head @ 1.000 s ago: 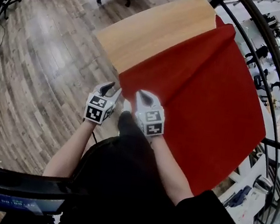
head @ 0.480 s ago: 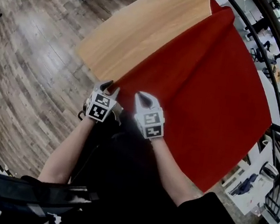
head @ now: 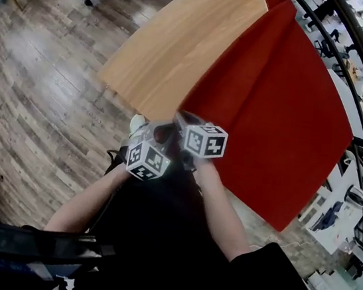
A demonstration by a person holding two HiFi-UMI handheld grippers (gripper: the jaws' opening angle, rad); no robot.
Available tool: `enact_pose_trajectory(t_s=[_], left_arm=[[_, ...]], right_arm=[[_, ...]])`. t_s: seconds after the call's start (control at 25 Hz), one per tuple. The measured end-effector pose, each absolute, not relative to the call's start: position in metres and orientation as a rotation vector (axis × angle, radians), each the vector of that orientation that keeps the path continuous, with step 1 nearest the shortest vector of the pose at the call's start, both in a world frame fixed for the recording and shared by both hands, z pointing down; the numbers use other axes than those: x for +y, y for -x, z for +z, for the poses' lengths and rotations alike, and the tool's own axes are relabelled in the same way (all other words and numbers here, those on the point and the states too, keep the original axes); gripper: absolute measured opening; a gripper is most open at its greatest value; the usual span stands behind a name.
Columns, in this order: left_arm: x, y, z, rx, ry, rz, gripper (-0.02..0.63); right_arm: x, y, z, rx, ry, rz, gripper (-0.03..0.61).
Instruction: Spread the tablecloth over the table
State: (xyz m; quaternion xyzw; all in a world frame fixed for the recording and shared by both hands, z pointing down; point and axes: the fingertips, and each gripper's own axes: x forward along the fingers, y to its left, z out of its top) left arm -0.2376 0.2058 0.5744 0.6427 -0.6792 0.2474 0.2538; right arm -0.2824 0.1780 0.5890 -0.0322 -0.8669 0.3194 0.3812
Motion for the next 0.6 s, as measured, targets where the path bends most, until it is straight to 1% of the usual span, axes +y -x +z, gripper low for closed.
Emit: enact_pose_trajectory(t_s=[0.04, 0.08, 0.12, 0.24, 0.32, 0.4, 0.52, 0.56, 0.6], left_arm=[[0.207, 0.237, 0.572, -1.821, -1.775, 0.608, 0.068], [0.209, 0.238, 0.571, -1.79, -1.79, 0.532, 0.129], [0.212, 0.239, 0.572, -1.753, -1.802, 0.467, 0.209], [0.224, 0.242, 0.575, -1.618, -1.876, 0.378, 0.298], [0.226, 0.238, 0.57, -1.522, -1.971, 0.348, 0.322], [0.224, 0.233, 0.562, -1.425, -2.065, 0.326, 0.331], [0.224, 0.225, 0.558, -1.295, -2.151, 0.323, 0.329], [0.225, 0.219, 0.556, -1.257, -2.175, 0.338, 0.27], [0.226, 0.213, 0.552, -1.228, -2.204, 0.355, 0.178]], right_arm=[[0.176, 0.283, 0.589, -2.225, 0.065, 0.808, 0.017], [0.173, 0.284, 0.584, -2.254, 0.052, 0.832, 0.015], [0.17, 0.282, 0.577, -2.291, 0.049, 0.89, 0.015], [0.164, 0.27, 0.556, -2.353, 0.101, 1.195, 0.015], [0.163, 0.26, 0.552, -2.348, 0.143, 1.401, 0.015], [0.163, 0.258, 0.542, -2.358, 0.211, 1.572, 0.015], [0.163, 0.266, 0.524, -2.369, 0.348, 1.78, 0.015], [0.162, 0.267, 0.522, -2.379, 0.357, 1.804, 0.015], [0.159, 0.266, 0.523, -2.399, 0.331, 1.79, 0.015]])
